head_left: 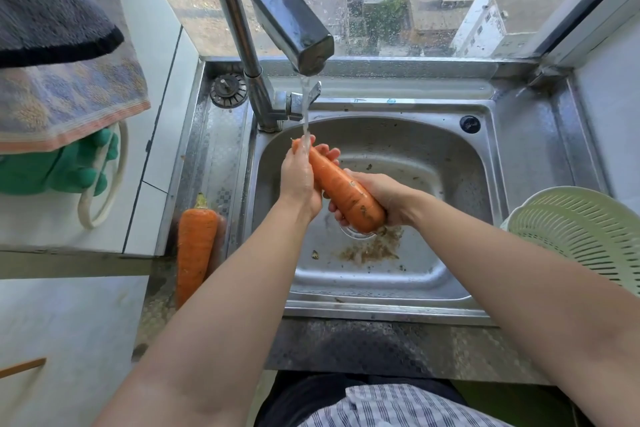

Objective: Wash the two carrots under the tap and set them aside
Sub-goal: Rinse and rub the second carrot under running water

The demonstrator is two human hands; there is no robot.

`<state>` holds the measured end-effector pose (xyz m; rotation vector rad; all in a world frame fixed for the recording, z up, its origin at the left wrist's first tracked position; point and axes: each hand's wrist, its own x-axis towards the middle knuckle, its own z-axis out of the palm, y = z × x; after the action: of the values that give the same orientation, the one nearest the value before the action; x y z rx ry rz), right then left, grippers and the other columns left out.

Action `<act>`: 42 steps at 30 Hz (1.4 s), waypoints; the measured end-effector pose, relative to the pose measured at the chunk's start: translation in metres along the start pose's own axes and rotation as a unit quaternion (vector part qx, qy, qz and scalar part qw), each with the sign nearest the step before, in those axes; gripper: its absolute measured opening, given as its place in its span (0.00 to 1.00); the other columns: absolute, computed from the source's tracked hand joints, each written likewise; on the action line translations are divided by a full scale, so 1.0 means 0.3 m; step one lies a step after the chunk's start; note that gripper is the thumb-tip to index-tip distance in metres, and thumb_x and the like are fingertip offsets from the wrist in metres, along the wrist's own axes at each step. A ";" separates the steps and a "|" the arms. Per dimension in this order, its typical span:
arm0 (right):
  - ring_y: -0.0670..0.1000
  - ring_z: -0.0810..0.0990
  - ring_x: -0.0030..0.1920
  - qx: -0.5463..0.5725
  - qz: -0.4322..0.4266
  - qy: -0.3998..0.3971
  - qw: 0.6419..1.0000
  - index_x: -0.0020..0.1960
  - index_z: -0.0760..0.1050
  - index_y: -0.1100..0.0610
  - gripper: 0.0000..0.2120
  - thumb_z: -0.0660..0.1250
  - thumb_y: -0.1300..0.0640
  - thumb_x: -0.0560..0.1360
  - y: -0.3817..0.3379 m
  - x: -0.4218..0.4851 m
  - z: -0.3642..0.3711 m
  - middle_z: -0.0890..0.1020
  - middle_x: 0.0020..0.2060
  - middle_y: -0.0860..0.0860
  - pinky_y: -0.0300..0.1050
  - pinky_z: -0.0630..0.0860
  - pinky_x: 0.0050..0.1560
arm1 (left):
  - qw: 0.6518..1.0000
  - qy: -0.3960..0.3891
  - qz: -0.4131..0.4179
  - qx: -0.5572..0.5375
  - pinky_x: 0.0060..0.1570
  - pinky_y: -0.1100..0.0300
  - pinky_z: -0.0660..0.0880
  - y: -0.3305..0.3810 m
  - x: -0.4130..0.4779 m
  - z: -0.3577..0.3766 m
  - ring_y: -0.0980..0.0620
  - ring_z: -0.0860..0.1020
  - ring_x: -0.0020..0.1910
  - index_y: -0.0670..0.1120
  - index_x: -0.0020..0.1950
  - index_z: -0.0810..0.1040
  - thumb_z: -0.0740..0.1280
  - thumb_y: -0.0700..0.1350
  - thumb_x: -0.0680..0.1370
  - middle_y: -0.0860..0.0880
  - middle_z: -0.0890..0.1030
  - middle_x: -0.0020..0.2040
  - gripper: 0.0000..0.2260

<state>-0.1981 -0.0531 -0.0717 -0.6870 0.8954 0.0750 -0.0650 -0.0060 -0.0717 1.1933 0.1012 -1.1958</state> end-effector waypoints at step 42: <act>0.54 0.81 0.42 -0.438 -0.221 0.214 0.845 0.51 0.81 0.58 0.22 0.55 0.44 0.82 0.070 0.058 0.033 0.84 0.43 0.55 0.46 0.75 0.43 | 0.971 0.055 0.030 0.231 0.48 0.53 0.77 -0.037 -0.036 -0.053 0.50 0.80 0.43 0.42 0.47 0.75 0.54 0.49 0.85 0.45 0.82 0.44 0.15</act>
<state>-0.1871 -0.0346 -0.0910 -1.8143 1.0978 -0.0979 -0.0701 0.0141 -0.0792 1.6591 -0.1378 -1.1319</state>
